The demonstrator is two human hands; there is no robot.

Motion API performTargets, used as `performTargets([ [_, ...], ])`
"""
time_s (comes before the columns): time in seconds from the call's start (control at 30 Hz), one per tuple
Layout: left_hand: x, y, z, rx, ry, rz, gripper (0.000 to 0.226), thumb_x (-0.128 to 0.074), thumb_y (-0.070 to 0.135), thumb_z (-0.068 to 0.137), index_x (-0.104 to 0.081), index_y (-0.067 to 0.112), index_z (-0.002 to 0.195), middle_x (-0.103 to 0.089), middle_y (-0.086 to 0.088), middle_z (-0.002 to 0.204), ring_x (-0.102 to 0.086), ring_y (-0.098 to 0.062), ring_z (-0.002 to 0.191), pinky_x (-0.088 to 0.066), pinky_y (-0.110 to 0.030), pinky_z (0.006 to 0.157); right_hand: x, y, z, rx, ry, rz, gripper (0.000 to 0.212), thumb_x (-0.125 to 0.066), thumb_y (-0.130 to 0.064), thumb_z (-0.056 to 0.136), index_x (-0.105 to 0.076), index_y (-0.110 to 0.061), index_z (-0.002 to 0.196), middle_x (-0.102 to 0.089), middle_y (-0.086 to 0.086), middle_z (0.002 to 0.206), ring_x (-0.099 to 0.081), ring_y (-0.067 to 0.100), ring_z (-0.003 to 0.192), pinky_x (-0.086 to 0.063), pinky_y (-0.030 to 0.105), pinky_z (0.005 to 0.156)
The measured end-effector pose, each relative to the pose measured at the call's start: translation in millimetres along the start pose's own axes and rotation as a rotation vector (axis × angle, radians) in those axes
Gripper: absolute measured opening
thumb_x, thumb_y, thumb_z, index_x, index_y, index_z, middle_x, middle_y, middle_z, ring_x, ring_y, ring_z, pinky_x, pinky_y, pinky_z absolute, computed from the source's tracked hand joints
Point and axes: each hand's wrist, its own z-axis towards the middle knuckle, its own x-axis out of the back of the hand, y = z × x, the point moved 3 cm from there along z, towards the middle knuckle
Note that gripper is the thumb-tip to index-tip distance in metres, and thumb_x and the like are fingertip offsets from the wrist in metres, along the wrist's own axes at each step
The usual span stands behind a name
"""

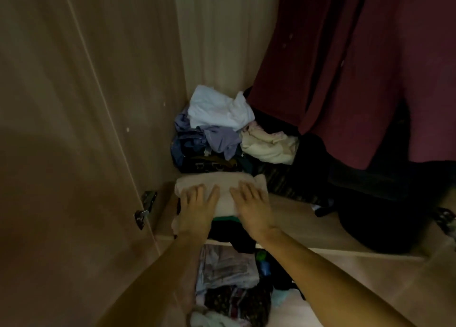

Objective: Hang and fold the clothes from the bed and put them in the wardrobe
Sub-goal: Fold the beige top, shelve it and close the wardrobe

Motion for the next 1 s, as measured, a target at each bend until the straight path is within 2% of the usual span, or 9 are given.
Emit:
performTargets([
  [0.1,-49,5,-24,-0.002,-0.152,-0.046,0.107,-0.09,0.047,0.038,-0.042,0.018,0.129,-0.047,-0.018,0.113,-0.044,-0.033,0.1,-0.05,-0.055,0.078,-43,-11,-13,-0.003,-0.119,0.003,0.069,-0.074,-0.039,0.069,-0.056,-0.013,0.131,-0.055,0.02,0.131,-0.052,0.037,0.121,-0.042,0.056,0.097],
  [0.23,-57,2,-18,0.024,-0.099,-0.114,0.099,-0.088,0.041,0.05,-0.039,0.019,0.134,-0.06,-0.02,0.118,-0.043,-0.035,0.111,-0.044,-0.057,0.09,-58,-3,-7,0.027,-0.126,-0.024,0.068,-0.068,-0.043,0.065,-0.06,-0.014,0.126,-0.06,0.018,0.125,-0.059,0.035,0.114,-0.043,0.058,0.091],
  [0.4,-80,-4,13,0.016,-0.136,-0.171,0.096,-0.07,0.034,0.066,-0.02,0.024,0.147,-0.057,-0.021,0.122,-0.041,-0.037,0.115,0.005,-0.049,0.115,-65,0,15,-0.061,-0.148,-0.018,0.051,-0.053,-0.042,0.068,-0.072,-0.017,0.109,-0.068,0.013,0.114,-0.066,0.033,0.102,-0.053,0.054,0.079],
  [0.43,-85,-5,19,0.004,-0.107,-0.172,0.1,-0.076,0.034,0.062,-0.023,0.024,0.146,-0.056,-0.021,0.124,-0.039,-0.037,0.116,0.008,-0.048,0.115,-66,0,18,-0.058,-0.131,-0.034,0.049,-0.059,-0.041,0.066,-0.072,-0.019,0.107,-0.068,0.01,0.114,-0.066,0.031,0.103,-0.053,0.051,0.08],
  [0.53,-92,-8,33,0.038,-0.134,-0.197,0.124,-0.094,0.037,0.028,-0.042,0.021,0.139,-0.062,-0.023,0.119,-0.047,-0.041,0.114,-0.016,-0.058,0.109,-64,1,17,-0.002,-0.022,-0.05,0.054,-0.077,-0.04,0.057,-0.072,-0.025,0.108,-0.068,0.003,0.114,-0.061,0.026,0.109,-0.049,0.044,0.091],
  [0.63,-72,-5,30,0.09,-0.219,-0.19,0.101,-0.09,0.035,0.016,-0.068,0.018,0.113,-0.065,-0.023,0.11,-0.063,-0.041,0.1,-0.046,-0.064,0.082,-48,3,9,-0.033,-0.015,0.032,0.053,-0.079,-0.039,0.056,-0.072,-0.026,0.106,-0.069,0.002,0.112,-0.067,0.022,0.102,-0.051,0.038,0.086],
  [0.7,-56,0,22,0.095,-0.247,-0.196,0.094,-0.088,0.036,0.021,-0.066,0.018,0.11,-0.065,-0.021,0.108,-0.063,-0.04,0.097,-0.048,-0.062,0.079,-26,7,2,-0.065,-0.011,0.073,0.054,-0.067,-0.035,0.065,-0.067,-0.018,0.116,-0.063,0.008,0.122,-0.063,0.027,0.11,-0.045,0.041,0.093],
  [0.83,-15,20,0,0.053,-0.163,-0.173,0.061,-0.073,0.034,0.051,-0.07,0.01,0.107,-0.067,-0.023,0.108,-0.067,-0.039,0.093,-0.049,-0.06,0.078,21,9,-21,-0.06,-0.061,0.157,0.059,-0.045,-0.025,0.093,-0.028,-0.011,0.147,-0.018,0.017,0.155,-0.017,0.034,0.143,-0.009,0.044,0.115],
  [1.0,92,53,-38,0.049,0.062,-0.206,0.045,-0.059,0.026,0.066,-0.07,0.007,0.106,-0.071,-0.015,0.092,-0.068,-0.035,0.088,-0.053,-0.052,0.078,84,-1,-66,-0.061,0.013,0.216,0.052,-0.038,-0.029,0.099,-0.028,-0.014,0.147,-0.017,0.011,0.157,-0.014,0.028,0.144,-0.011,0.039,0.116],
])
